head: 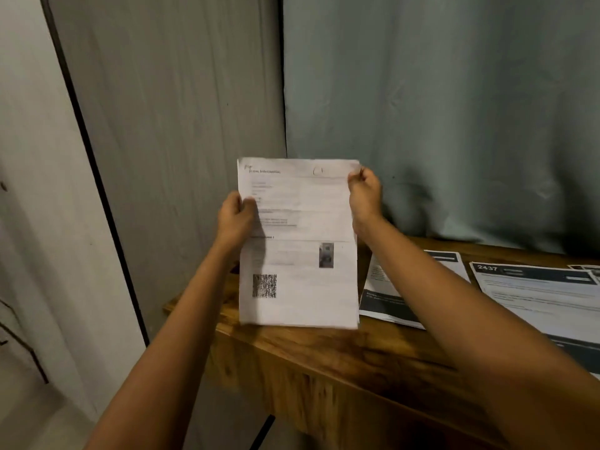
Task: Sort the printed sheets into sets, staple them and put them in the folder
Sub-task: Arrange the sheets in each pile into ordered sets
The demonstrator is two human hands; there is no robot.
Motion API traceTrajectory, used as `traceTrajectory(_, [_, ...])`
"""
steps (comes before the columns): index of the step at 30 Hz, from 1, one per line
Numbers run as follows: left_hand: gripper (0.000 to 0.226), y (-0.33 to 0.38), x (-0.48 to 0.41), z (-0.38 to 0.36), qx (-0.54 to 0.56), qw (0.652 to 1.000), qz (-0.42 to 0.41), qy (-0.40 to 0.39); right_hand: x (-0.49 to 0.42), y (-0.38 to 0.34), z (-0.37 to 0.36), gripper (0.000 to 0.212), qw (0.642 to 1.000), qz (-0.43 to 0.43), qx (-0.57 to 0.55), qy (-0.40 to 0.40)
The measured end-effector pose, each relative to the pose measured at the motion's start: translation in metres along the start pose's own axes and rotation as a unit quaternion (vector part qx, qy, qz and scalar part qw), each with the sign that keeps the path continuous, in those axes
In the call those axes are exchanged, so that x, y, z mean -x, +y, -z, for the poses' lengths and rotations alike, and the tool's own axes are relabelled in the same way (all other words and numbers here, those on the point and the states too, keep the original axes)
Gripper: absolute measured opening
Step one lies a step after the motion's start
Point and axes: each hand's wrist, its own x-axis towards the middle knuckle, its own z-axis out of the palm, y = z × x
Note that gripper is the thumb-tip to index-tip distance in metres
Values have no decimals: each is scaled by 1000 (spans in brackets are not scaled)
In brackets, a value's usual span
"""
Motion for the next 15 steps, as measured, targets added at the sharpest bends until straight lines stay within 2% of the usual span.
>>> traceTrajectory(3, [7, 13, -1, -3, -9, 996, -70, 46, 1, -22, 0, 15, 996, 80, 25, -23])
traceTrajectory(6, [10, 7, 15, -6, -12, 994, -95, 60, 11, -21, 4, 15, 991, 114, 64, -39])
traceTrajectory(10, [13, -16, 34, -8, -25, 994, -92, 51, 23, -6, 10, 22, 989, 83, 107, -59])
traceTrajectory(15, [15, -19, 35, -8, -44, 993, -105, 38, 24, -6, 8, 22, 989, 60, 122, -56])
